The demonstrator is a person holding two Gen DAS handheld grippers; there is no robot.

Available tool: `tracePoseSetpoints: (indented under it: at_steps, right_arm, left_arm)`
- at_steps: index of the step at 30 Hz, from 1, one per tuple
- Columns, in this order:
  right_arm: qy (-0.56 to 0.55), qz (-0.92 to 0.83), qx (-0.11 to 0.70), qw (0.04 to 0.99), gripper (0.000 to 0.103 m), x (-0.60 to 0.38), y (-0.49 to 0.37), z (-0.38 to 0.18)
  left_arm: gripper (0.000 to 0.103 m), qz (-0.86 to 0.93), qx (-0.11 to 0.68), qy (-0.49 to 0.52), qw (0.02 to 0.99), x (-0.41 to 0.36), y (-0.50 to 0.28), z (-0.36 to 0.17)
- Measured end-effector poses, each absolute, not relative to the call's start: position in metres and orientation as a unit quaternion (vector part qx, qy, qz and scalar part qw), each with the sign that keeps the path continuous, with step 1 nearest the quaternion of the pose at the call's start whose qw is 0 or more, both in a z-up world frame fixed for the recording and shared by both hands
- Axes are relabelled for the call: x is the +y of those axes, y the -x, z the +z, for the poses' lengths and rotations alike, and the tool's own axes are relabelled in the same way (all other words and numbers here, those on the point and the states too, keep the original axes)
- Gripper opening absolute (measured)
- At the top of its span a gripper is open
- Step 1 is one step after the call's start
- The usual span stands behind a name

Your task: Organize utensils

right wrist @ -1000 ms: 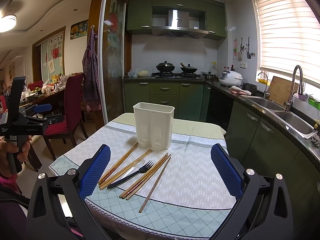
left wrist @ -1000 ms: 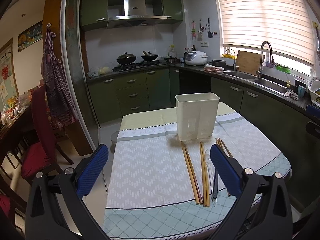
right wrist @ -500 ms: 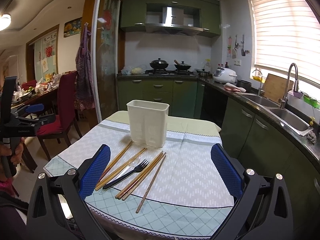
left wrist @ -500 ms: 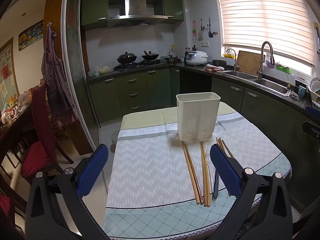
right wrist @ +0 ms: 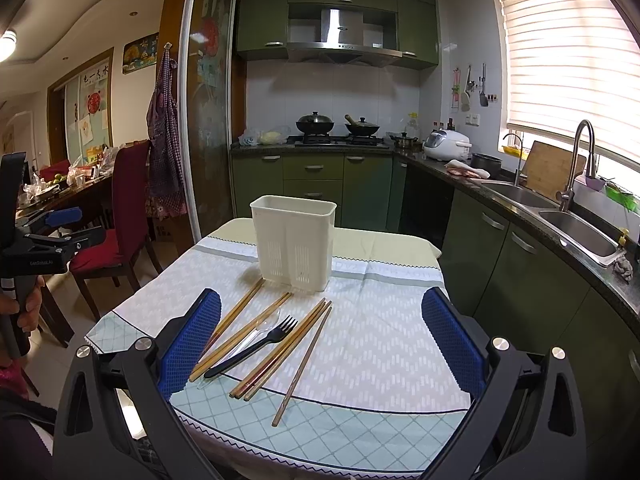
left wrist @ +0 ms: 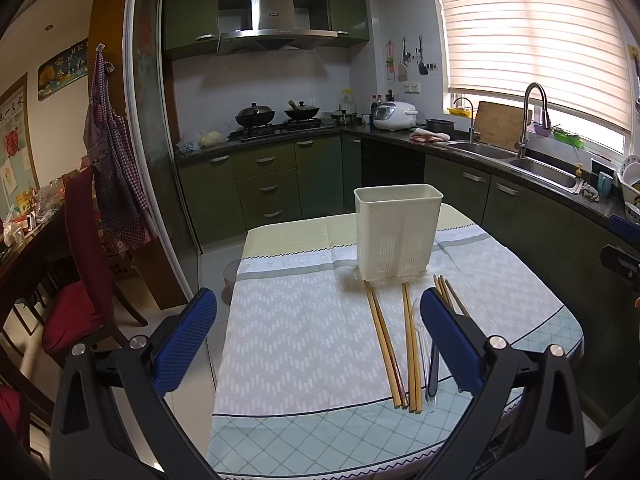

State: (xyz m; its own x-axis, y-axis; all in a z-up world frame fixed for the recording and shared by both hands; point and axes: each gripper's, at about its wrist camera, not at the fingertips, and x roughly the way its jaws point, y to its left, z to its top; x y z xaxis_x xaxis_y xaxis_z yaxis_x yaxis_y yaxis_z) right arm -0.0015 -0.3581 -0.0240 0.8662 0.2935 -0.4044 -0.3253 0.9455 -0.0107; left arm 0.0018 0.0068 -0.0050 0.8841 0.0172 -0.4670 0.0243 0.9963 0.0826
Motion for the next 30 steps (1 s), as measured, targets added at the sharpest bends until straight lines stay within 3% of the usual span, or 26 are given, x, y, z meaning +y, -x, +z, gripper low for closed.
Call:
tracePoseSetpoints:
  at_steps: [30]
  right_arm:
    - [0.04,0.153,0.21,0.965,0.099,-0.3586,-0.0044,-0.0311]
  left_arm:
    - [0.097,-0.003,0.247,-0.042,0.968,0.0049,-0.0041,-0.0121]
